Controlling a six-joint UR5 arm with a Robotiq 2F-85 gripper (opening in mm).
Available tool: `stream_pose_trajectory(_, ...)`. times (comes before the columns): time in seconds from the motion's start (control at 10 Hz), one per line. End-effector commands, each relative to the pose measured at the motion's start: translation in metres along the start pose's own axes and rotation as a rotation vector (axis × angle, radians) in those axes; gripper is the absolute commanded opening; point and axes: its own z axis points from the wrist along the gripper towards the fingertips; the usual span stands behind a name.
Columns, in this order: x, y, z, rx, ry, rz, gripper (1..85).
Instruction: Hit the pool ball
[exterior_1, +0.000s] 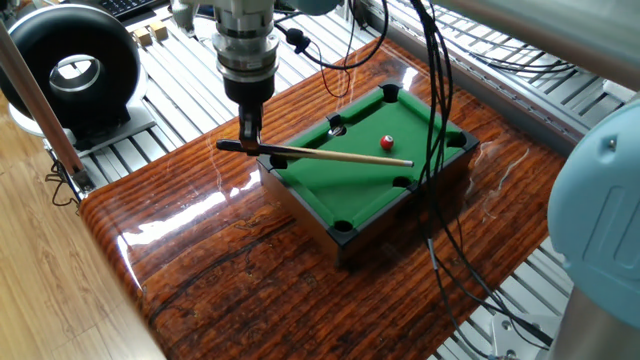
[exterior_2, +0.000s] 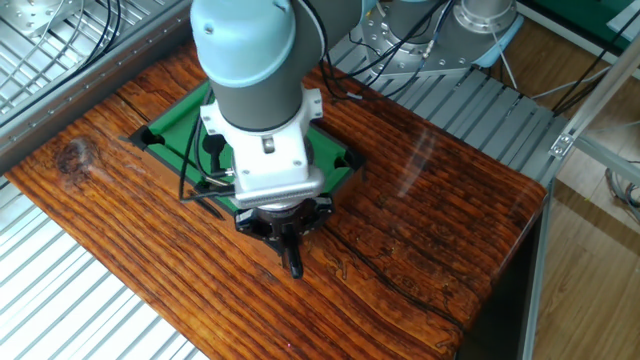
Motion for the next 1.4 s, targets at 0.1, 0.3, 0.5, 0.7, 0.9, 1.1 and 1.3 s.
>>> stream_pose_trajectory(0.1,0.002,0.01,-0.01,-0.044,-0.011,-0.03,1.0)
stream_pose_trajectory(0.3,0.016,0.007,-0.023,-0.062,0.01,-0.046,1.0)
stream_pose_trajectory(0.5,0.024,0.002,-0.03,-0.058,0.018,-0.056,1.0)
stream_pose_trajectory(0.7,0.023,-0.002,-0.03,-0.051,0.014,-0.051,1.0)
stream_pose_trajectory(0.9,0.033,-0.013,-0.03,-0.011,0.055,-0.08,1.0)
stream_pose_trajectory(1.1,0.047,-0.012,-0.031,-0.017,0.105,-0.086,1.0)
stream_pose_trajectory(1.3,0.052,-0.008,-0.032,-0.032,0.126,-0.086,1.0)
